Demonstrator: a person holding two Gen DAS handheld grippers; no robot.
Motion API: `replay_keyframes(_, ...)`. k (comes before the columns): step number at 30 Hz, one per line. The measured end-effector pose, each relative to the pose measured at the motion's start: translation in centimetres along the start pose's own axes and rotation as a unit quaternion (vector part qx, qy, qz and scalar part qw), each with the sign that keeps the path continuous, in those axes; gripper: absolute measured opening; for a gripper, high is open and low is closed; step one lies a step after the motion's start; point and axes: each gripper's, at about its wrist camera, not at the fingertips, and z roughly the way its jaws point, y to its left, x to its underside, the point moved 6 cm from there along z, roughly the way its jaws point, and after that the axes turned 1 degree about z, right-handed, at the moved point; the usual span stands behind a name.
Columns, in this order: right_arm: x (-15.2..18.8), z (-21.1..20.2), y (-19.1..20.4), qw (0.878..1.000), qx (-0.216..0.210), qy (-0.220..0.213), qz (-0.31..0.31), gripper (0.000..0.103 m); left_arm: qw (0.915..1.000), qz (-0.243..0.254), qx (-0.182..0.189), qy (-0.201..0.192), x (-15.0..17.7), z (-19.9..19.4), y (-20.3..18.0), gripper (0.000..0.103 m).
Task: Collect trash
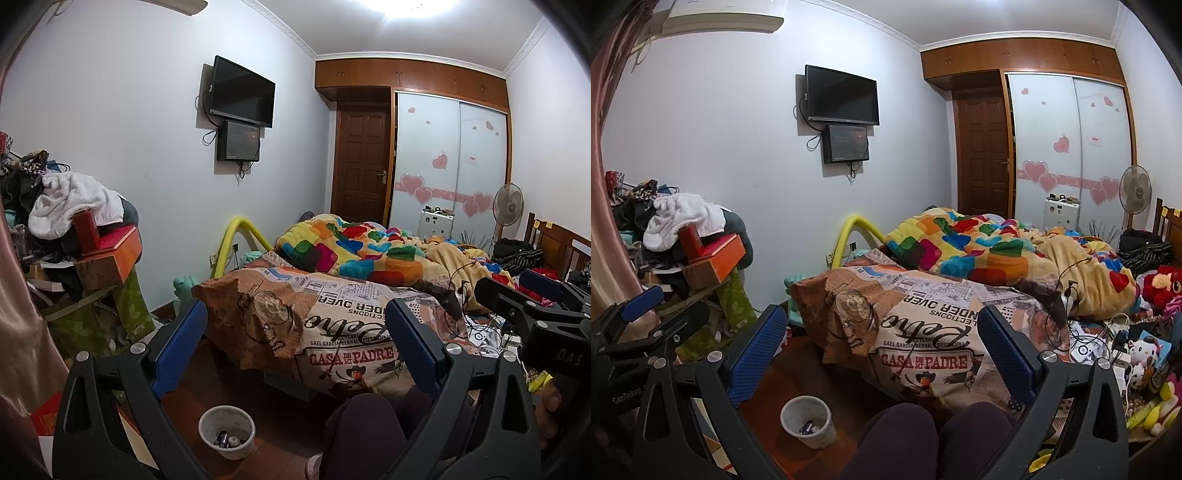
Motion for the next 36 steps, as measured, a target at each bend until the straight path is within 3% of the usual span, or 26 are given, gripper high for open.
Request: replay_keyframes(36, -0.2, -0.2, -0.9, 1.0, 0.021, -0.004, -0.003, 0.103, 0.9999, -0.003, 0.004, -0.009, 0.3, -0.6, -1.1, 0.1)
